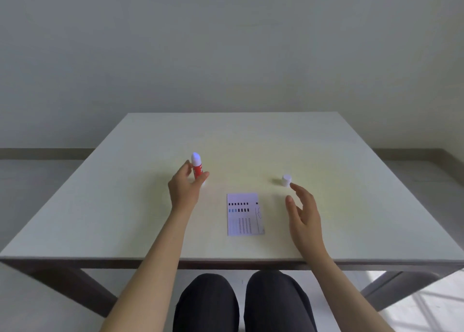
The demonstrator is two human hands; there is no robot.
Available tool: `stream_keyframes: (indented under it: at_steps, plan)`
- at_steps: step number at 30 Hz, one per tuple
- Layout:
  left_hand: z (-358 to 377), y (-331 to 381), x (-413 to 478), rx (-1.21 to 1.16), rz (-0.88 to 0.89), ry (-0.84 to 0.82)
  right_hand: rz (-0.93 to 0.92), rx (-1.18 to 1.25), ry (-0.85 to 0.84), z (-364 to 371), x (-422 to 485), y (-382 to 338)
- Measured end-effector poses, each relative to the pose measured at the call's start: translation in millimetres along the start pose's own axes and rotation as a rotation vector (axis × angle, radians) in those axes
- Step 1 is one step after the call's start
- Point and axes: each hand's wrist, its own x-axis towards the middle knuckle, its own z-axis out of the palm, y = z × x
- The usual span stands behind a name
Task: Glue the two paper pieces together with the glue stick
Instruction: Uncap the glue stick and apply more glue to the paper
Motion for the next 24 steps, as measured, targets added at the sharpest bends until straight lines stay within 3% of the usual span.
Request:
stream_keyframes:
  at_steps: [7, 9, 12, 14, 16, 18, 22, 24]
  plan:
    - [-0.1, 16.8, -5.9, -0.068, -0.017, 0.028, -0.048, -0.068, 0.019, 1.3, 1.7, 0.0]
    - [-1.9, 28.3, -10.7, -0.297, -0.046, -0.077, -0.150, -0.179, 0.028, 6.0, 0.9, -5.2]
    - [-3.3, 45.8, -23.9, -0.709, -0.077, -0.415, -0.266, -0.243, 0.058, 22.0, 1.3, -25.3]
    - [-5.5, 55.8, -34.1, -0.766, -0.041, -0.558, -0.039, -0.020, -0.113, 29.9, 4.3, -45.3]
    - [-10.8, 64.8, -41.8, -0.755, -0.003, -0.636, 0.319, 0.370, -0.476, 32.7, 7.7, -61.3]
    - [-18.3, 72.2, -46.9, -0.739, 0.020, -0.669, 0.528, 0.721, -0.680, 30.0, 6.8, -68.2]
    - [-27.7, 83.3, -57.3, -0.737, 0.045, -0.654, 0.619, 1.010, -0.644, 27.4, -3.9, -75.3]
    - [-28.3, 86.2, -62.4, -0.743, 0.060, -0.644, 0.432, 0.956, -0.532, 28.2, -9.8, -75.7]
